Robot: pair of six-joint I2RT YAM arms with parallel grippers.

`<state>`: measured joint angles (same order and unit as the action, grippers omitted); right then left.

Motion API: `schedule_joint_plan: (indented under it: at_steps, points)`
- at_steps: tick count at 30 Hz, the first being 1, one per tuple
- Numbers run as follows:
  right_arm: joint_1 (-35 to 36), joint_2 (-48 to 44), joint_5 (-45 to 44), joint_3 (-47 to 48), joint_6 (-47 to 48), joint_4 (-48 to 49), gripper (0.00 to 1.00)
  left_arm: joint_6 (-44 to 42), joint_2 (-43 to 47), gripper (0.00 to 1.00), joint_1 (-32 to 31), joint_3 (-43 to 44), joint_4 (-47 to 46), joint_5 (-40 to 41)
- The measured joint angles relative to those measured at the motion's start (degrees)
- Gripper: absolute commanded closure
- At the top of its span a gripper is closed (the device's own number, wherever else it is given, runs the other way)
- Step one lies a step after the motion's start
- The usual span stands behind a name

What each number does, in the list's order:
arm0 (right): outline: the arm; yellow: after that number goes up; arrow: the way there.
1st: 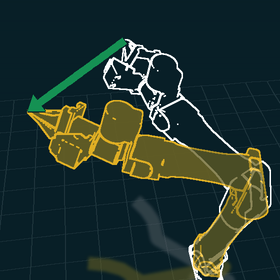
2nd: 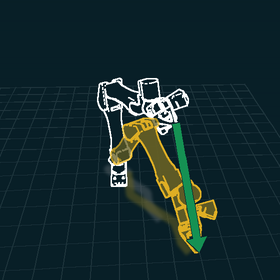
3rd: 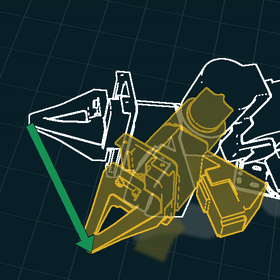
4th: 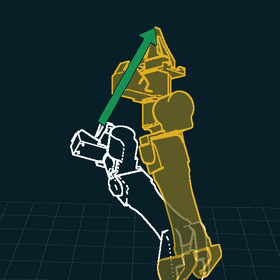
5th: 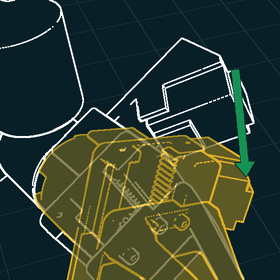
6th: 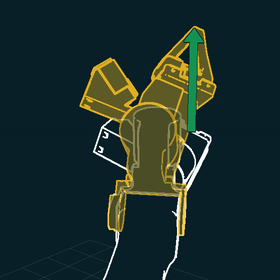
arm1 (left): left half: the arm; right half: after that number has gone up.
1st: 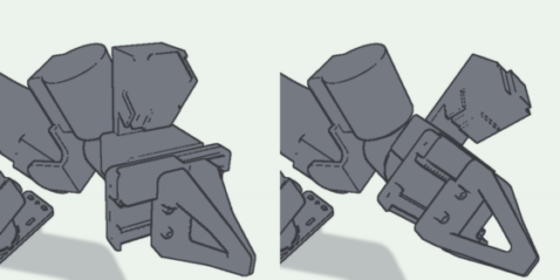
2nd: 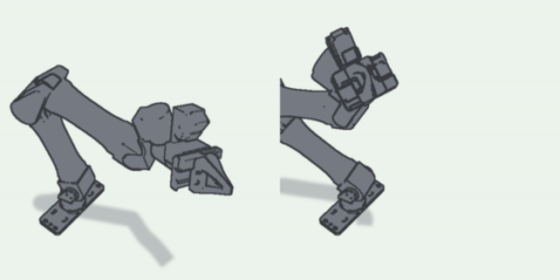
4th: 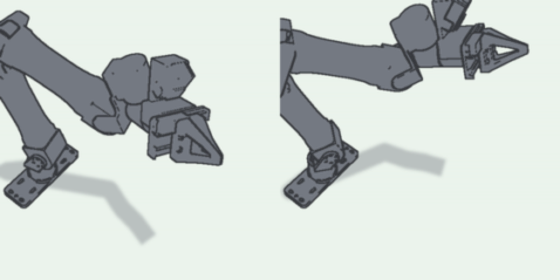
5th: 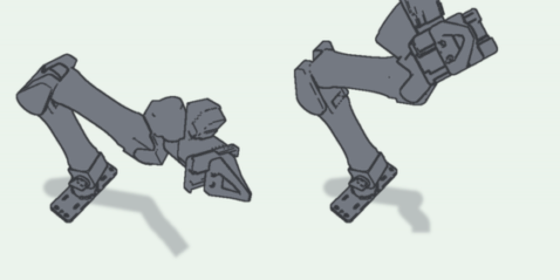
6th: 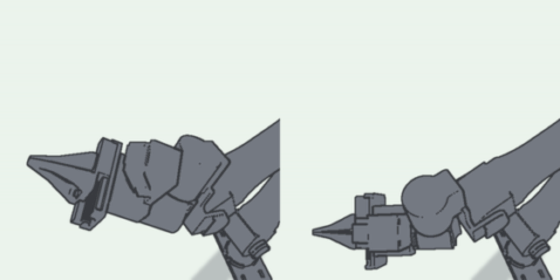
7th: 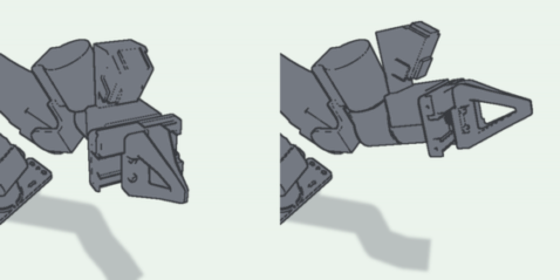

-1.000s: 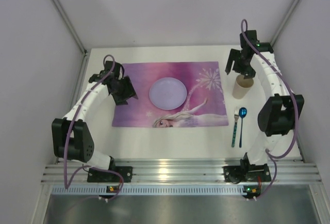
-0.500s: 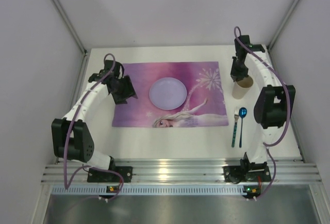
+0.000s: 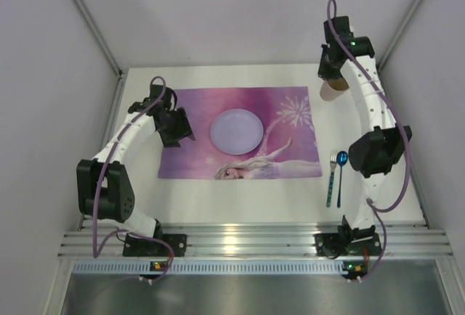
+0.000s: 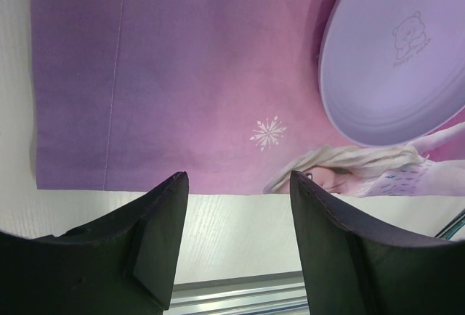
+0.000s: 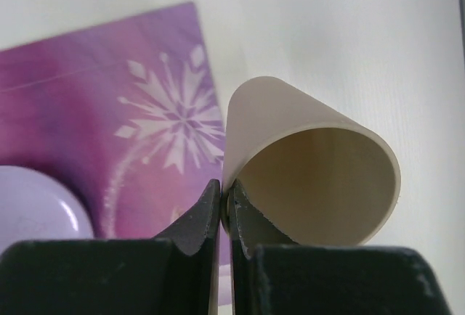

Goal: Set the dinner table for one person

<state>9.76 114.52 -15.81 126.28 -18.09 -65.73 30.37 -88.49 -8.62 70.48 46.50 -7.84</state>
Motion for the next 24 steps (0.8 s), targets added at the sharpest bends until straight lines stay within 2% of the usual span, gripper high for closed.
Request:
schedule_joint_plan:
  at_steps: [4, 10, 21, 24]
  points:
    - [4.98, 1.75, 0.55, 6.43, -0.72, -0.33, 1.0, -0.09, -0.35, 0.37, 0.0, 0.46, 0.02, -0.13]
    - [10.1, 8.55, 1.53, 7.32, -1.25, -0.5, 1.0, -0.31, -0.39, 0.37, 0.0, 1.2, -0.11, -0.04]
    - [11.5, 15.89, 2.51, 7.72, -1.2, -0.28, 1.0, -0.35, -0.07, 0.37, 0.0, 0.22, -0.24, 0.09]
    - [11.52, 17.14, 2.95, 7.78, -1.36, 0.09, 0.89, -0.42, -0.04, 0.37, 0.0, 0.13, -0.22, 0.2]
